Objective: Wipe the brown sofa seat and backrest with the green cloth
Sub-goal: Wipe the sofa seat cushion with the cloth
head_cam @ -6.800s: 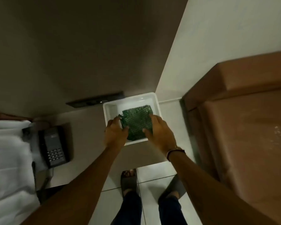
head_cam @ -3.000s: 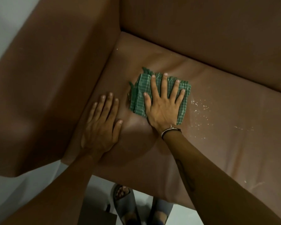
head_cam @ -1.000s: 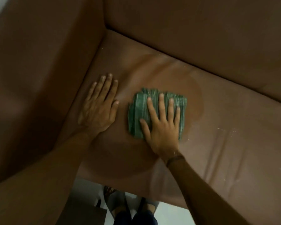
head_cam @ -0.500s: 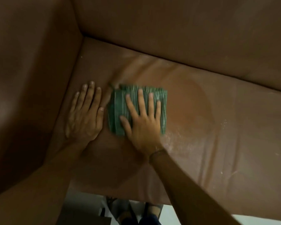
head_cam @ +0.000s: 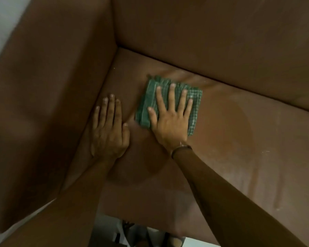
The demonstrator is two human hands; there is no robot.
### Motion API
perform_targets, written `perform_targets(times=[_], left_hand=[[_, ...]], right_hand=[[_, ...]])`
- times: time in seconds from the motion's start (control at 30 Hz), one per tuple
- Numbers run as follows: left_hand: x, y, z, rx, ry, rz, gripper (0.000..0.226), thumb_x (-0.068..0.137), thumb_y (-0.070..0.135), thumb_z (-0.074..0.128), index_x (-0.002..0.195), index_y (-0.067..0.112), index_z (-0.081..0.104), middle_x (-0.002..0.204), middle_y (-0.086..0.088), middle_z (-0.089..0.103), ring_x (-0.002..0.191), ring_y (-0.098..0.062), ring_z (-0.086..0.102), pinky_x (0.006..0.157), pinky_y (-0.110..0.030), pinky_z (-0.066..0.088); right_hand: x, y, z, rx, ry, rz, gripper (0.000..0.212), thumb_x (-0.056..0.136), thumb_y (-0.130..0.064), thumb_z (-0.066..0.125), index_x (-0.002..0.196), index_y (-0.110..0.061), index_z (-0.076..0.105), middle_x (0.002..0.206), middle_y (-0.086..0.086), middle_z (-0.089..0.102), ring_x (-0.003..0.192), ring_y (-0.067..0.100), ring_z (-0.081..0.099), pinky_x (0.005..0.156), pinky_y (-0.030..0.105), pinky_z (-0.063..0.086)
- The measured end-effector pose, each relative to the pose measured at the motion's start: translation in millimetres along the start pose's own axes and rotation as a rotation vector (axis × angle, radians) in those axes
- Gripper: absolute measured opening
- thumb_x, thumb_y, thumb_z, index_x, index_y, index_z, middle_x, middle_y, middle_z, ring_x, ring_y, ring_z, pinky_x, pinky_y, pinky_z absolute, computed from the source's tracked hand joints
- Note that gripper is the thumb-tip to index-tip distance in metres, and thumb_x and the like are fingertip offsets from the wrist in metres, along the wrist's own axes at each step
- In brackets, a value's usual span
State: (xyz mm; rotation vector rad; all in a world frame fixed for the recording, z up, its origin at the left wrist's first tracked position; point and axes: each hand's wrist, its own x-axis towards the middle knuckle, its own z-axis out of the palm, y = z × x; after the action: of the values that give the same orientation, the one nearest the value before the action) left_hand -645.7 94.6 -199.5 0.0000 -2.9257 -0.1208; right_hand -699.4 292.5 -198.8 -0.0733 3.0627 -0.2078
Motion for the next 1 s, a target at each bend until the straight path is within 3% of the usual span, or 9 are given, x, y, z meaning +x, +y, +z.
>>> perform_targets(times=[0.1,0.27,0.33,0.47,0.6,0.67,0.77,0.9,1.0], left_hand=[[-4.4,2.4,-5.2,-0.005,-0.031,-0.014,0.083,0.099,0.029,0.051,0.174,-0.001,0.030,0.183,-0.021,0.025,0.173,-0.036,0.023,0.138,-0.058,0.026],[0.2,-1.4,-2.9,-0.027,-0.048,-0.019,0.086,0.094,0.030,0.051,0.172,-0.003,0.034,0.183,-0.022,0.026,0.172,-0.038,0.024,0.138,-0.058,0.024],[2.2,-3.5,-0.9,-0.030,-0.066,-0.014,0.088,0.094,0.032,0.051,0.172,-0.003,0.032,0.183,-0.022,0.025,0.172,-0.039,0.023,0.139,-0.058,0.024],[1.0,-6.3,-1.9,-0.038,-0.065,-0.013,0.085,0.096,0.030,0.050,0.172,-0.003,0.033,0.183,-0.022,0.025,0.172,-0.039,0.022,0.138,-0.058,0.025],[-1.4,-8.6,-0.9,-0.031,-0.045,0.003,0.084,0.097,0.029,0.049,0.172,-0.005,0.031,0.183,-0.024,0.025,0.172,-0.039,0.023,0.138,-0.059,0.026],[-1.2,-6.3,-1.6,-0.028,-0.071,0.000,0.086,0.096,0.030,0.050,0.173,-0.004,0.030,0.183,-0.023,0.023,0.173,-0.039,0.021,0.139,-0.058,0.024],[0.1,-4.4,-1.1,-0.019,-0.083,-0.010,0.088,0.096,0.031,0.051,0.173,-0.003,0.029,0.184,-0.022,0.022,0.173,-0.038,0.020,0.141,-0.055,0.020],[3.9,-9.9,3.5,-0.027,-0.036,-0.001,0.087,0.097,0.031,0.049,0.174,-0.002,0.028,0.184,-0.023,0.023,0.173,-0.038,0.021,0.141,-0.055,0.018],[1.6,-9.9,3.3,-0.033,-0.052,0.005,0.086,0.098,0.032,0.048,0.176,0.001,0.025,0.185,-0.022,0.019,0.174,-0.037,0.018,0.140,-0.057,0.019]], right_hand=[[-53.9,23.6,-2.8,0.009,-0.049,-0.020,0.074,0.113,-0.070,0.020,0.178,-0.034,0.013,0.187,0.008,0.007,0.173,0.042,0.004,0.138,0.068,0.010],[29.8,1.4,-21.0,0.077,-0.011,0.584,0.082,0.113,-0.069,0.017,0.179,-0.020,0.007,0.184,0.024,0.001,0.169,0.055,0.000,0.135,0.073,0.001],[78.1,-43.5,-18.7,0.129,-0.023,0.654,0.088,0.114,-0.067,0.015,0.177,-0.006,0.006,0.181,0.033,-0.002,0.167,0.060,-0.004,0.134,0.074,-0.004],[107.0,-93.4,-7.7,0.106,-0.047,0.574,0.096,0.113,-0.067,0.023,0.172,0.008,0.014,0.178,0.040,0.003,0.165,0.063,0.000,0.133,0.077,0.000],[60.4,-46.9,-16.1,-0.022,-0.165,-0.075,0.089,0.112,-0.069,0.012,0.177,-0.010,-0.003,0.183,0.028,-0.010,0.169,0.054,-0.010,0.133,0.070,-0.010],[43.8,-0.8,-25.2,-0.031,-0.212,-0.256,0.084,0.110,-0.068,0.009,0.179,-0.020,-0.002,0.186,0.014,-0.009,0.172,0.041,-0.011,0.139,0.065,-0.002],[39.6,30.0,-34.8,-0.045,-0.181,-0.067,0.078,0.114,-0.064,0.014,0.179,-0.023,-0.001,0.187,0.007,-0.006,0.174,0.034,-0.009,0.140,0.059,0.001],[65.9,-21.2,-26.6,-0.014,-0.072,0.217,0.076,0.117,-0.060,0.023,0.179,-0.021,0.002,0.186,0.015,0.003,0.172,0.043,-0.002,0.138,0.066,0.003],[50.3,-15.2,-22.2,-0.015,-0.074,0.052,0.072,0.117,-0.059,0.020,0.179,-0.024,0.005,0.187,0.013,0.002,0.172,0.044,-0.002,0.139,0.066,0.003]])
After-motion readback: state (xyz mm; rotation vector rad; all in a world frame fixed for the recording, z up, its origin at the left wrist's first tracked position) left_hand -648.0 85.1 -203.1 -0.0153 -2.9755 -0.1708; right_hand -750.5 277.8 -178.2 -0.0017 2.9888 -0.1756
